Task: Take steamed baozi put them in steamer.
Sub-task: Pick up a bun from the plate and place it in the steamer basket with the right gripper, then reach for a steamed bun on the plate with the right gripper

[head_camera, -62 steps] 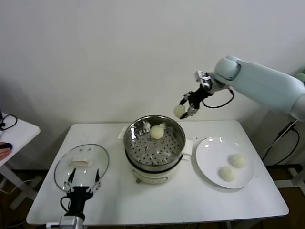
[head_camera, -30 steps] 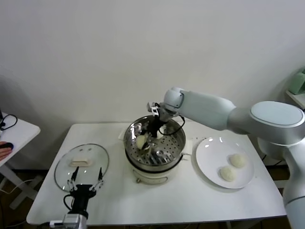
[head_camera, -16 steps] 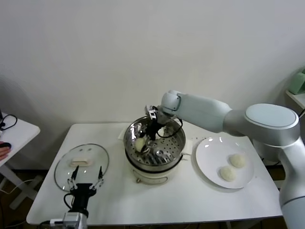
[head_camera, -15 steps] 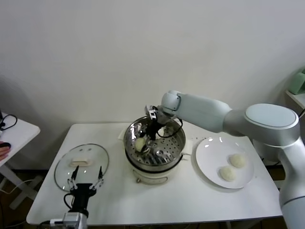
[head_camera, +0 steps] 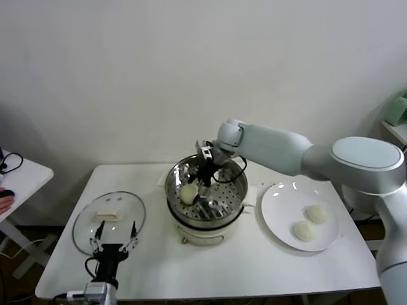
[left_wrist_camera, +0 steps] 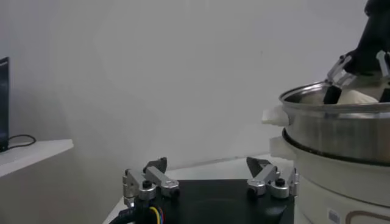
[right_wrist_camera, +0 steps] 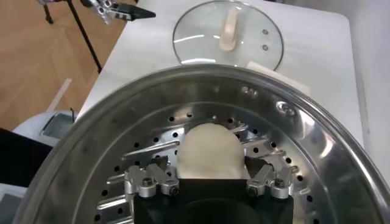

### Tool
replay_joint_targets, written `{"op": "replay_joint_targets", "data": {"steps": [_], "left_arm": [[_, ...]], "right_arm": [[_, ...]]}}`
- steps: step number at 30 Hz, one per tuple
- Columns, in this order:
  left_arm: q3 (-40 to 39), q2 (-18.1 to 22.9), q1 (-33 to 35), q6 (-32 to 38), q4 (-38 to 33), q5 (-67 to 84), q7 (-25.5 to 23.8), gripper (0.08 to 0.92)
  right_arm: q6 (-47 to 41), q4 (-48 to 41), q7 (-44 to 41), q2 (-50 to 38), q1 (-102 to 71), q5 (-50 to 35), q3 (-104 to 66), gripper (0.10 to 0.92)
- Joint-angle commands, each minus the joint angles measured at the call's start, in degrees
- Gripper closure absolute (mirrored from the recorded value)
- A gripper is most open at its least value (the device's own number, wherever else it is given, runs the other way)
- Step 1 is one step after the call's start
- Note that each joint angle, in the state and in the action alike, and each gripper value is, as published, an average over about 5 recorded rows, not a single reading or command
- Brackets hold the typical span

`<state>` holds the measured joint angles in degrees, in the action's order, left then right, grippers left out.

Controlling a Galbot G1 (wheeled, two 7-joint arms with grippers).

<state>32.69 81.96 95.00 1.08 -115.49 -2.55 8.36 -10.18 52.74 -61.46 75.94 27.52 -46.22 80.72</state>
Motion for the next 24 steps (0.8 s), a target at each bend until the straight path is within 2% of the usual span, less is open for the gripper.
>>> {"op": "replay_joint_targets", "data": {"steps": [1,10,14,18,24], "left_arm": [[0.1,-0.2,-0.1,-0.1,-0.1,0.1,0.0,0.177],[0.5,-0.5,-0.1,-0.2,-0.3,0.6,0.0,0.177],[0.9,-0.7,0.0,-0.3,-0.5,1.1,0.0,0.177],[0.9,-0.9,0.2,-0.3,-0.6,1.6,0.0,0.177],[0.8,-1.2,0.1,-0.3,-1.0,2.8,-0.5,0.177]], "right_arm": [[0.4,6.3,-0.9,-6.4,7.5,-0.4,1.6,0.203],[1.1,17.7,-1.9,-21.7,17.5,0.0,5.0,0.203],[1.8,22.6,-2.7,-29.6,20.2,3.3,7.0,0.203],[3.0,27.3,-3.6,-38.5,19.4,10.5,7.4,0.203],[8.9,28.3,-5.9,-47.6,7.2,28.9,-2.3,0.203]]}}
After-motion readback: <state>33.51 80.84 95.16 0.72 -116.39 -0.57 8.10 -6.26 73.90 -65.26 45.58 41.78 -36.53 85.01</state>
